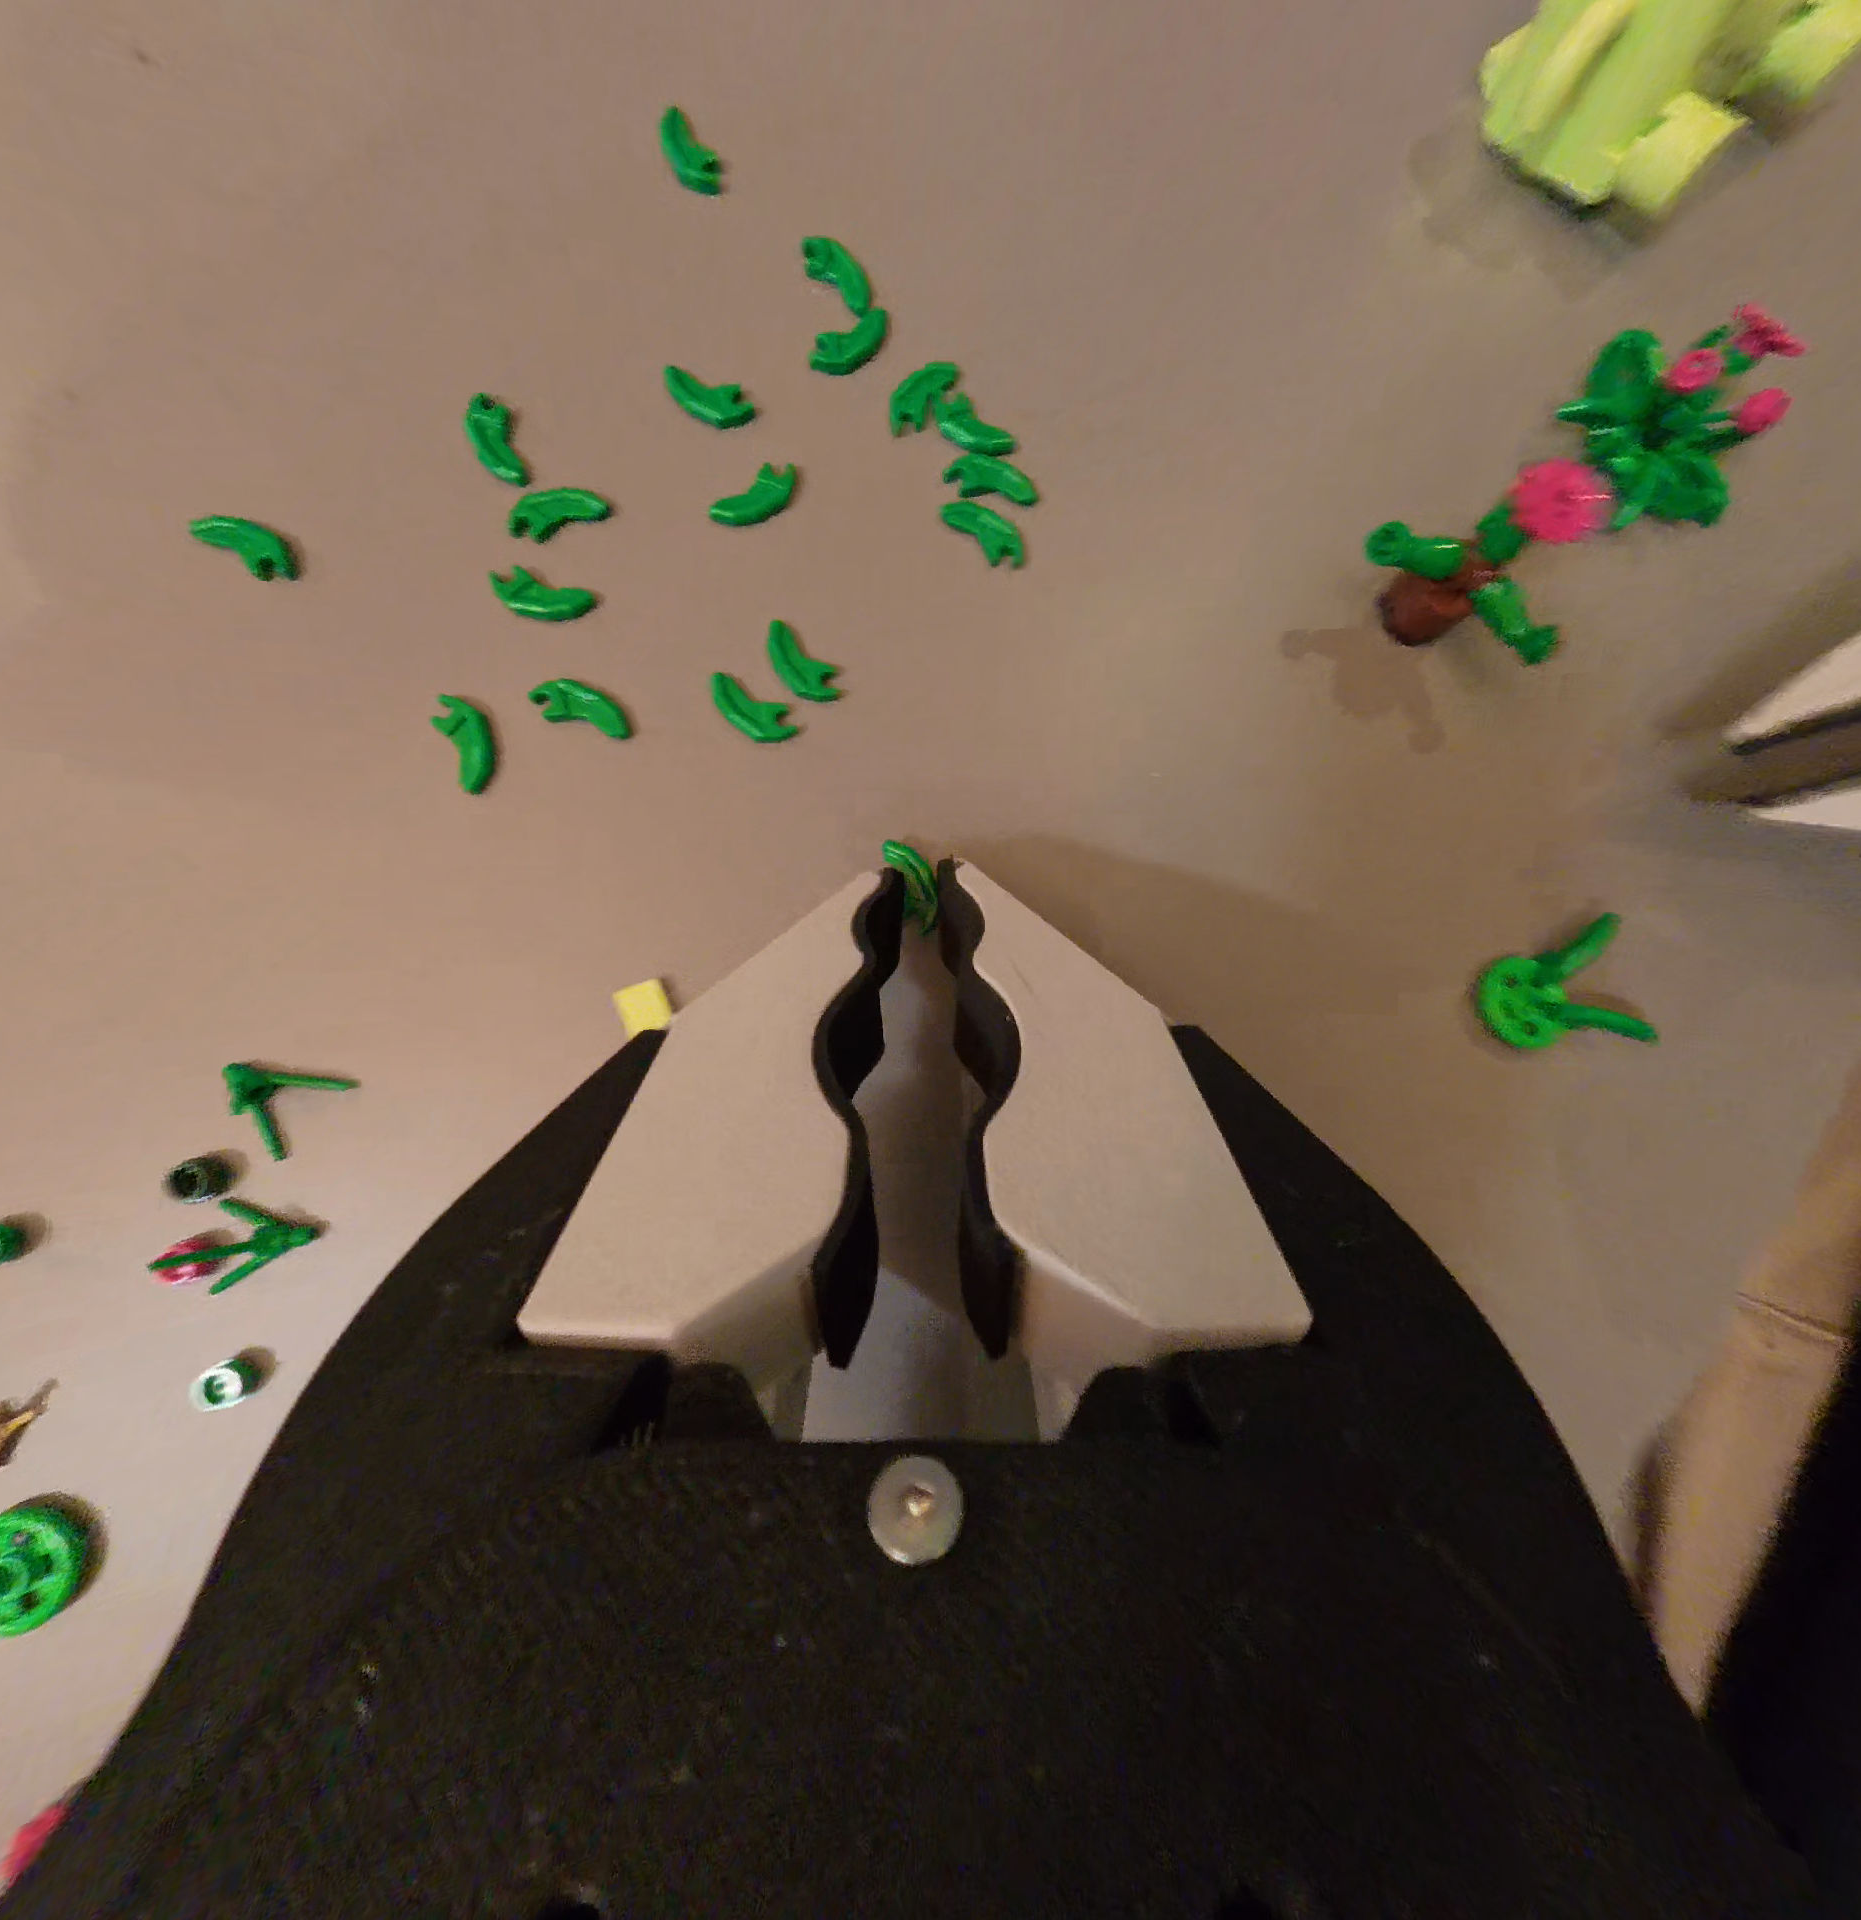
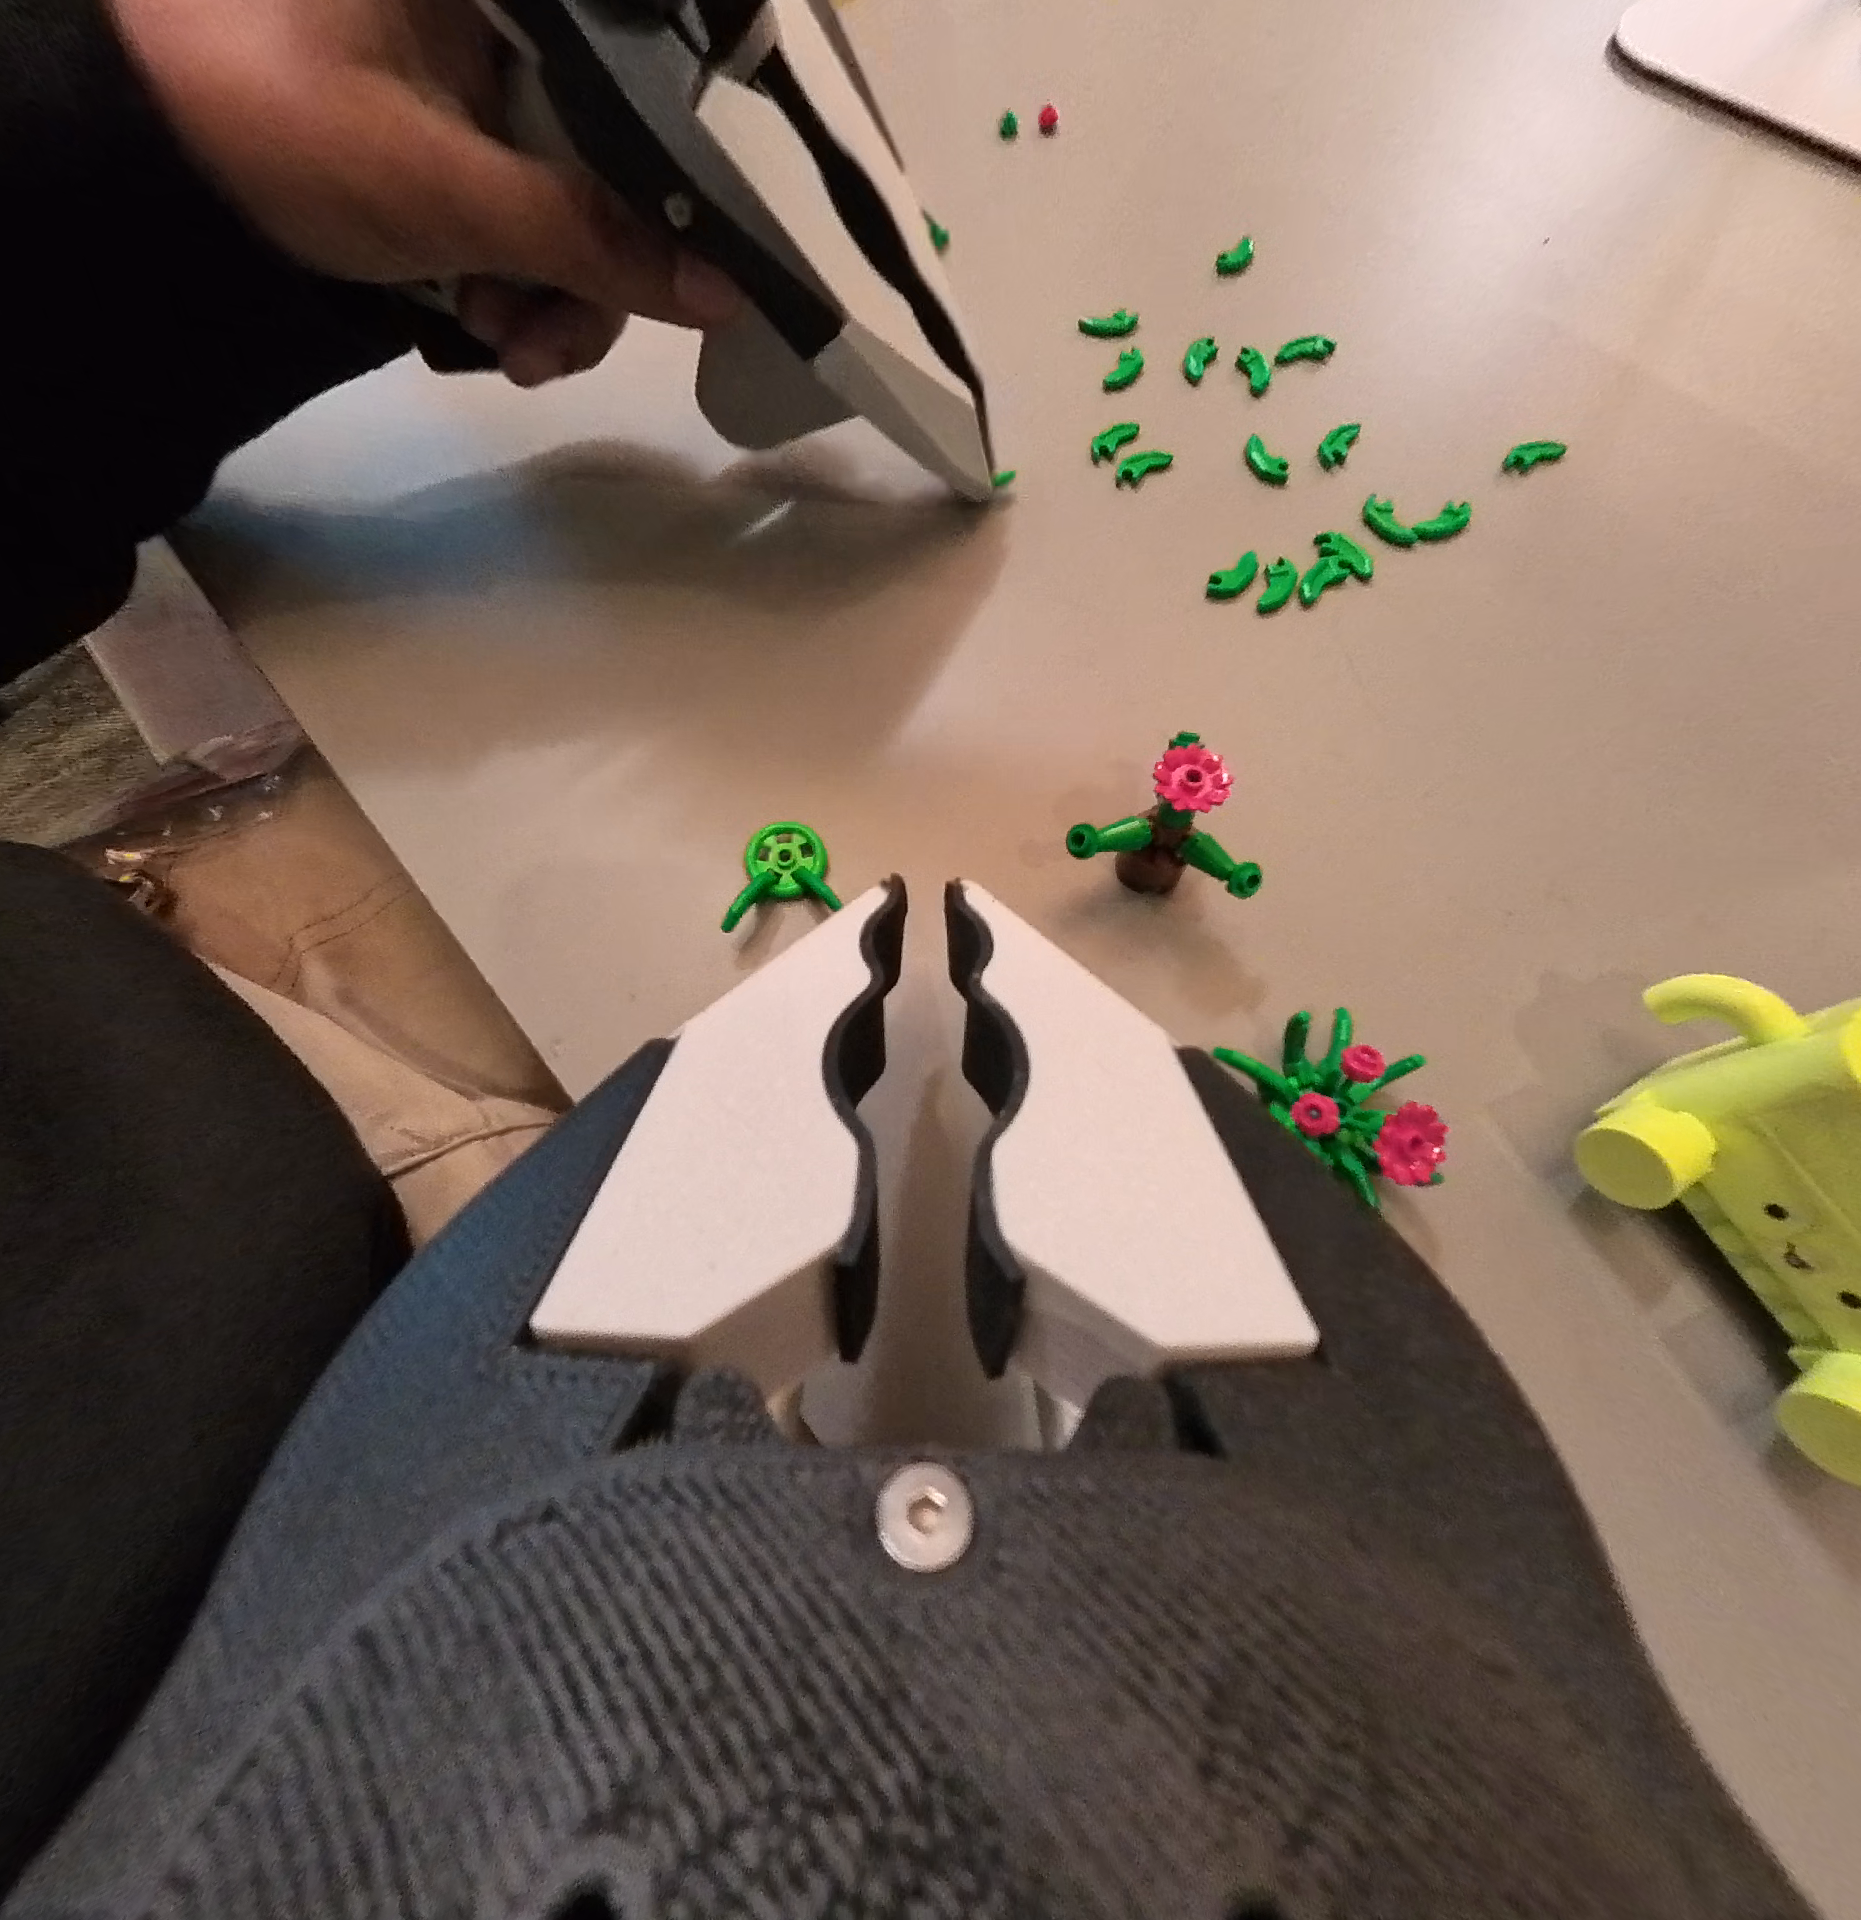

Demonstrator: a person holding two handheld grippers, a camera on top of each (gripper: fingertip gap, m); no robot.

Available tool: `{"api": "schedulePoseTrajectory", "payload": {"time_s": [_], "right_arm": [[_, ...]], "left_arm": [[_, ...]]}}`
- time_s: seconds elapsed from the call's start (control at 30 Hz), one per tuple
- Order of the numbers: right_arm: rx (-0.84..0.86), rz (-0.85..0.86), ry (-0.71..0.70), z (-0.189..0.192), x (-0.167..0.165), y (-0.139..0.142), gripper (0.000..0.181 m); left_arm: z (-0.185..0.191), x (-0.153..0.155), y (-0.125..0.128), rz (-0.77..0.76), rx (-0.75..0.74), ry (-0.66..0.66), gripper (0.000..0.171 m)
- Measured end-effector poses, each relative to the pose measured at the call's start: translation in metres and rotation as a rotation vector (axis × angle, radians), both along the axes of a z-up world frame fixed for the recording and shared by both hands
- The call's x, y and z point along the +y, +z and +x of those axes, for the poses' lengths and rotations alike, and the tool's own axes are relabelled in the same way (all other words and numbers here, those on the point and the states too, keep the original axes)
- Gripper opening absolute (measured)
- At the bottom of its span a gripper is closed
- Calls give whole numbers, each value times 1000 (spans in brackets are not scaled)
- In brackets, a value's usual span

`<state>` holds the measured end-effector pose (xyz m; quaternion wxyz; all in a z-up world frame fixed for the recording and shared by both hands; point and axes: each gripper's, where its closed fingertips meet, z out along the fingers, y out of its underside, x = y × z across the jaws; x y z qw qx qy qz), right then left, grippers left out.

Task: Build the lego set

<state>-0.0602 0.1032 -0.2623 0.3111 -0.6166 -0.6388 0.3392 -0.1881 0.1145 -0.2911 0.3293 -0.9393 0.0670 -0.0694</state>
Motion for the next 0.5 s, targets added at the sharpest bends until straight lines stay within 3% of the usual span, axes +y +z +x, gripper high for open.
{"api": "schedulePoseTrajectory", "payload": {"time_s": [0.13,0.23,0.5], "right_arm": [[142,19,94,-4,-12,25,2],[248,-26,231,-4,-30,42,10],[248,231,455,5,-42,37,16]], "left_arm": [[50,-15,19,21,-188,-174,5],[89,-32,33,28,-349,-334,6],[137,-58,63,41,-687,-567,5]]}}
